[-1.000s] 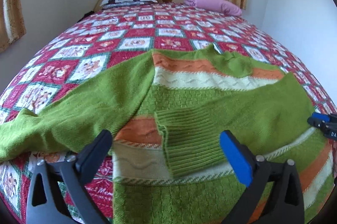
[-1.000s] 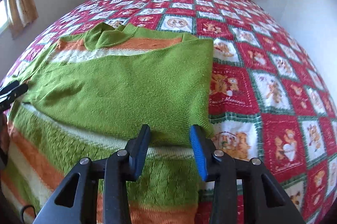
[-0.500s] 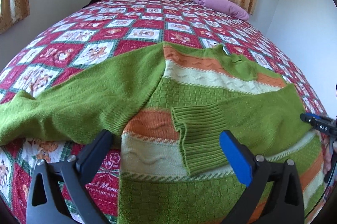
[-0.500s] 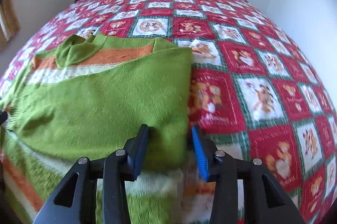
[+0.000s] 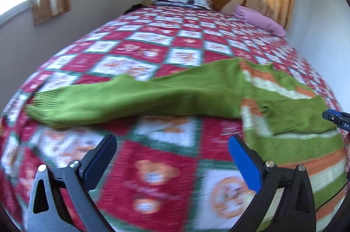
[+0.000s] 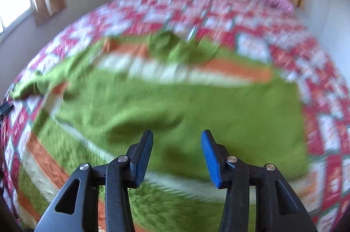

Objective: Fold small clothes
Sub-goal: 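Move the left tool over to the other sleeve cuff, then close the left tool on the ribbed sleeve cuff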

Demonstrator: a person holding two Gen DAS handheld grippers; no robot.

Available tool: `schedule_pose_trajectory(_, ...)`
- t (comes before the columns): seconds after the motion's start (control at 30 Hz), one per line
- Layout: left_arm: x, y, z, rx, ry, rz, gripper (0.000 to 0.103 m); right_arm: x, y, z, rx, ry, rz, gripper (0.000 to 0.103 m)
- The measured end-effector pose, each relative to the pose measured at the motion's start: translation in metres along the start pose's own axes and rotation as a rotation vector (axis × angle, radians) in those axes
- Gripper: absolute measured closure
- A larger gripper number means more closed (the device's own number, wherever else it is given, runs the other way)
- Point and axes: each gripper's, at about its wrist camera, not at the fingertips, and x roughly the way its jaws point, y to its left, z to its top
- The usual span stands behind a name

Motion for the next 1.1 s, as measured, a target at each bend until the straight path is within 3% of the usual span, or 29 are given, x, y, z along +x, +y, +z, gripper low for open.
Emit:
schedule_pose_trajectory(0.1,-0.006,0.045,0.000,-0.043,0.003,0.098,0.000,-0.002,0.017,-0.016,-0.106,-0.079,-0.075,0.048)
schedule_pose_trajectory(0.33,-0.016,0.151,0.000,-0.258,-0.004,0.262,0.000,-0.002,0.014,-0.015,-0.089,-0.082,-0.056,0.046)
schedule_pose_trajectory(0.47,-0.019,0.185,0.000,-0.421,-0.045,0.240,0.000,-0.002,0.018,-0.016,-0.095,-0.088,-0.066,0.045)
schedule_pose_trajectory(0.7,0.011,0.190,0.012,-0.476,-0.020,0.188,0.018,-0.004,0.020,-0.017,-0.102,-0.093,-0.079,0.044)
schedule_pose_trajectory(0.83,0.035,0.191,0.015,-0.519,0.024,0.145,0.035,-0.004,0.019,-0.018,-0.102,-0.096,-0.079,0.044)
schedule_pose_trajectory(0.93,0.045,0.192,0.014,-0.526,0.038,0.165,0.045,-0.004,0.019,-0.018,-0.102,-0.096,-0.077,0.043)
schedule_pose_trajectory(1.0,0.046,0.190,0.016,-0.491,0.025,0.205,0.070,-0.005,0.019,-0.018,-0.100,-0.098,-0.075,0.043)
schedule_pose_trajectory(1.03,0.048,0.192,0.017,-0.480,0.026,0.215,0.093,-0.005,0.019,-0.018,-0.099,-0.098,-0.074,0.043)
schedule_pose_trajectory(1.1,0.043,0.198,0.019,-0.500,0.015,0.191,0.097,-0.005,0.018,-0.017,-0.097,-0.099,-0.072,0.043)
